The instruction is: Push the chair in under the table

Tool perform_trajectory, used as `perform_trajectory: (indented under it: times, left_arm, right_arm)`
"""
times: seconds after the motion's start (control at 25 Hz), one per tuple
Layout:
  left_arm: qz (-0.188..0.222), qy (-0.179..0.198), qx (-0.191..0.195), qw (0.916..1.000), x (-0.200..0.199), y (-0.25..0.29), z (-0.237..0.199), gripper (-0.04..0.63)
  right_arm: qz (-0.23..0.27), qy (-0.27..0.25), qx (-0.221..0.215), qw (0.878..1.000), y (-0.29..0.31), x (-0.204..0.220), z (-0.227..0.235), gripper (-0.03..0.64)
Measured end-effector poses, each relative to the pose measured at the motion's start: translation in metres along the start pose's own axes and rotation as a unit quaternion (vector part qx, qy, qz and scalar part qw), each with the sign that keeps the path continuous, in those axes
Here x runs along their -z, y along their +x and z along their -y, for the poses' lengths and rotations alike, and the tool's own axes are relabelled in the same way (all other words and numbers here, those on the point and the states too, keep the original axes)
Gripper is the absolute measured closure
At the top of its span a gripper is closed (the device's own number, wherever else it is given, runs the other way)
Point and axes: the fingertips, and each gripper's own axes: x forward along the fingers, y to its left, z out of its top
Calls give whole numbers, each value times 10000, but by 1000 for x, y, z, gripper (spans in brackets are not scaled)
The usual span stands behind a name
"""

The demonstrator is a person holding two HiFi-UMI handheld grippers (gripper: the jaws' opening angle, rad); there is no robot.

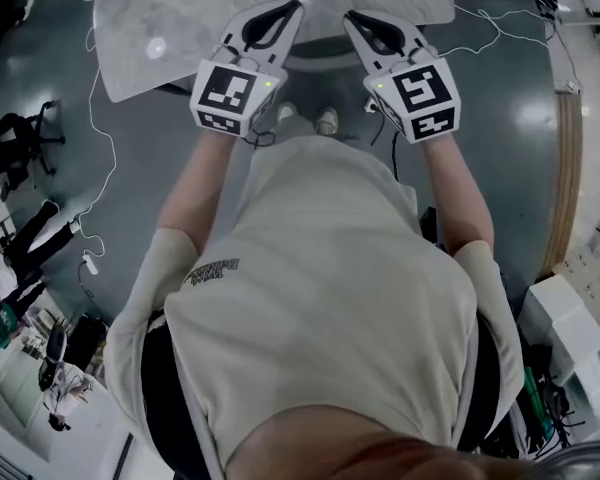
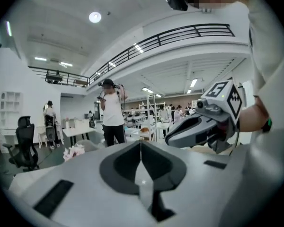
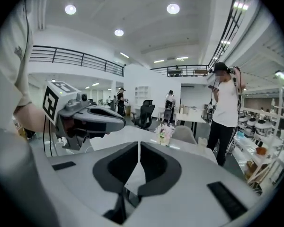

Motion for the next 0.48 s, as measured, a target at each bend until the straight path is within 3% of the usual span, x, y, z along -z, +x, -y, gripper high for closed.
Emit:
perform_trajectory:
  times: [0.16,0.48]
  left_arm:
    - [327,211,87,9992,-32,-9,-3,583]
    - [861,206,235,9958,-79,-25,-8,584]
  right_arm:
    - [557,165,220,9981,-14,-40,3,607]
    - [1296,310,643,9890,-33,-88,7,607]
